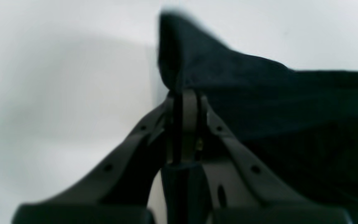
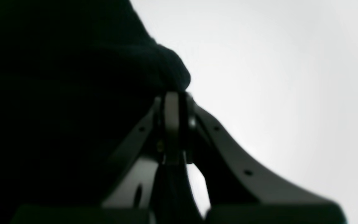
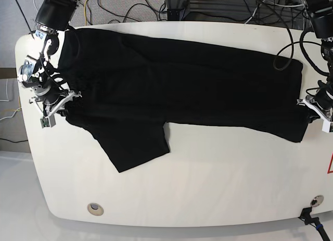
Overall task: Fold the T-shirt properly
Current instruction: 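Lift and pull the shirt with both grippers toward the robot, folding it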
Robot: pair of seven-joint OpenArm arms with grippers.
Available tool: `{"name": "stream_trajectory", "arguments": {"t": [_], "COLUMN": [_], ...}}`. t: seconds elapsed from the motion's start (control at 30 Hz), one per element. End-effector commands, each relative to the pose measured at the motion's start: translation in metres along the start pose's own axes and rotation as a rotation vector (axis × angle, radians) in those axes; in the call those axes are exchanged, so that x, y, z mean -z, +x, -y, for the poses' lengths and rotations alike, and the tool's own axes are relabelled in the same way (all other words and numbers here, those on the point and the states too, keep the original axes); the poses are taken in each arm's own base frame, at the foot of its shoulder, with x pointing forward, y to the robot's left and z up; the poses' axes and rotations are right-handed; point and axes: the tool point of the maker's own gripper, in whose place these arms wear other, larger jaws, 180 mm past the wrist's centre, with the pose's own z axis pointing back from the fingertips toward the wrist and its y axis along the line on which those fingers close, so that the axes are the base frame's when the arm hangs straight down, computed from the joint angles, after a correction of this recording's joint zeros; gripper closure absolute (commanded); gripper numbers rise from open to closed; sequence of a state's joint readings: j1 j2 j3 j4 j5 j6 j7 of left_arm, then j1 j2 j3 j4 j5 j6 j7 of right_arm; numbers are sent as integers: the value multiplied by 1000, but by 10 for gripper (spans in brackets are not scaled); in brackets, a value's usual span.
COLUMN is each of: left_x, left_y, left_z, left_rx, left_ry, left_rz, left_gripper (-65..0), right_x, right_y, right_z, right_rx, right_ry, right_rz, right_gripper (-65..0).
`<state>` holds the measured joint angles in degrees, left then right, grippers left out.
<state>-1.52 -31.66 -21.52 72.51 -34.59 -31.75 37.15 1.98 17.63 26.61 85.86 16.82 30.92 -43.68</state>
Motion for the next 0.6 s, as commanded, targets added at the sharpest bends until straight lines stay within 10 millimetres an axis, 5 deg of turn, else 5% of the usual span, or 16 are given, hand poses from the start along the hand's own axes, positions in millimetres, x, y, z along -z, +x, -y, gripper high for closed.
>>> {"name": "stream_trajectory", "arguments": {"t": [0.0, 0.3, 0.57], "left_x": [-11, -21, -30], "left_y": [20, -5, -21], "left_z": [-2, 16, 8], "left_rx": [28, 83, 74], "left_ry": [2, -53, -22], "left_rz": [57, 0, -33], "left_gripper": [0, 0, 0], "right_x": [-16, -32, -35], "right_y": [9, -22, -38], "right_z": [15, 15, 15], "right_rx": [11, 84, 111], "right_ry": [-25, 13, 22], "right_rz": [58, 35, 9], "right_gripper": [0, 0, 0]}}
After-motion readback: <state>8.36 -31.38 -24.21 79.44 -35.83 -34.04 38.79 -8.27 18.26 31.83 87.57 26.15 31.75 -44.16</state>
